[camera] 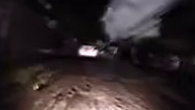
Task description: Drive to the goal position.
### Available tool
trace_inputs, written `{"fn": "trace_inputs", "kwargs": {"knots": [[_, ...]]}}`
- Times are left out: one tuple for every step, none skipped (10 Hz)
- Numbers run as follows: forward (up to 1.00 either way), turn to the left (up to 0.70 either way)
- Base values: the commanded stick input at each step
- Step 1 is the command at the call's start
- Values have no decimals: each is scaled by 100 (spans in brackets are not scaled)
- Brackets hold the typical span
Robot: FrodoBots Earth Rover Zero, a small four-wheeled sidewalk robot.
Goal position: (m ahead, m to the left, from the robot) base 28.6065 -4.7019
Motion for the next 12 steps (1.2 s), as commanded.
{"fn": "trace_inputs", "kwargs": {"knots": [[50,0],[50,0],[50,0],[50,0],[30,0],[30,0],[30,0],[30,0],[30,-9],[30,-27],[30,-3],[30,0]]}}
